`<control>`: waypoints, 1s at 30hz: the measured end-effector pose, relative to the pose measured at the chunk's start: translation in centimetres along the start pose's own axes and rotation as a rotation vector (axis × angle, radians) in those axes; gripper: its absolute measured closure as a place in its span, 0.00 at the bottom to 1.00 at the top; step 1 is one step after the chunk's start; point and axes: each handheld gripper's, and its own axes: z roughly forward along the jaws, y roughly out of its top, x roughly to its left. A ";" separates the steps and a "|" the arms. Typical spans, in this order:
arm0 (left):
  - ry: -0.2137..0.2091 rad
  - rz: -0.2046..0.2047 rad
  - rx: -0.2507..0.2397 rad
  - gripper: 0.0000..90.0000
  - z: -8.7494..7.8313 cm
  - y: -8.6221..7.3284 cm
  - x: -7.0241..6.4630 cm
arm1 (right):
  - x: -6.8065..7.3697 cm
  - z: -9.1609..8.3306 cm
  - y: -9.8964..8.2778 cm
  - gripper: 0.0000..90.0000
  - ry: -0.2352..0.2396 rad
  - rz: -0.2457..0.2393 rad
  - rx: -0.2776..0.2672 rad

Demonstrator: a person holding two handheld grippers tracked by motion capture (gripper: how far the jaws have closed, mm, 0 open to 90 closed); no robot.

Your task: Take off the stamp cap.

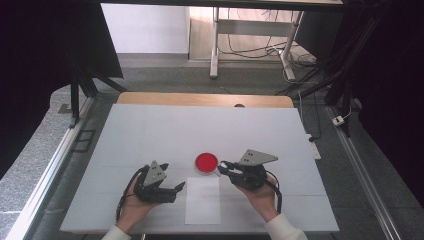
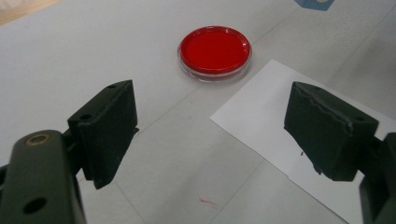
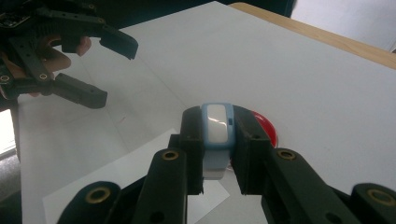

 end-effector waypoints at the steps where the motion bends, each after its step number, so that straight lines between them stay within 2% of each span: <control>1: -0.001 0.002 0.001 0.19 0.1 0.0 0.0 | 0.0 0.0 0.0 0.83 0.000 0.000 0.000; 14: -0.019 0.013 0.008 0.21 1.6 0.9 -0.7 | 0.1 0.1 0.0 0.83 0.000 0.000 -0.004; 30: -0.040 0.050 0.008 0.21 3.0 2.2 -1.5 | 0.0 0.0 0.0 0.83 0.005 0.009 -0.016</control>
